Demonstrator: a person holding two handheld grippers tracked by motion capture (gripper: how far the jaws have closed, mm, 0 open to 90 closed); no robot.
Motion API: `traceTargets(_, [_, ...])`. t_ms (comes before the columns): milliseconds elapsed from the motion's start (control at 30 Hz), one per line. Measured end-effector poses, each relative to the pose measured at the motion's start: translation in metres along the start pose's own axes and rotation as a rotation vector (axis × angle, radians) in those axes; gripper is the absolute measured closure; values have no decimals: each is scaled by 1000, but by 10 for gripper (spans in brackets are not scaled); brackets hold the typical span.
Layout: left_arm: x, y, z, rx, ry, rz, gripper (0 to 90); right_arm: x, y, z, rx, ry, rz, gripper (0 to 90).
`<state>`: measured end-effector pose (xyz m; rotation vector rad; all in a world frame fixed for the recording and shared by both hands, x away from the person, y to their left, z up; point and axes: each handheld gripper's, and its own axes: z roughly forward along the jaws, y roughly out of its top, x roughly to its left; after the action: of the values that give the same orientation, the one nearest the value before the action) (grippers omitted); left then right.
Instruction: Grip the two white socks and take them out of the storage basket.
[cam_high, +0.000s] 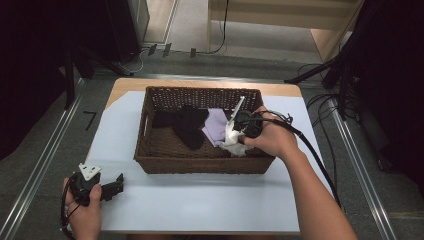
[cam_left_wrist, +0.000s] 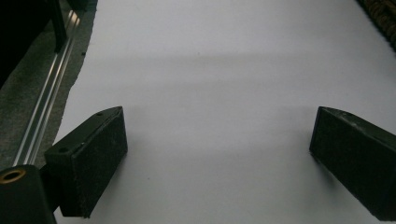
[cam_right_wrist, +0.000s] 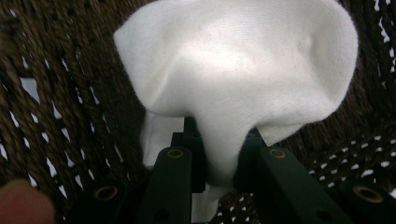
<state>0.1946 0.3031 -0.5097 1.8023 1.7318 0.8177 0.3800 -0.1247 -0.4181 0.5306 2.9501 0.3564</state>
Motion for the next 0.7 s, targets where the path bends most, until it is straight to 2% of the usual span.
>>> traceTargets(333, [0,0,0,-1,1,2,50,-3,-13,-13,-20,-1,11,799])
traceTargets(700, [0,0,0,-1,0,2,52,-11,-18,-47,-45,-12,19,799])
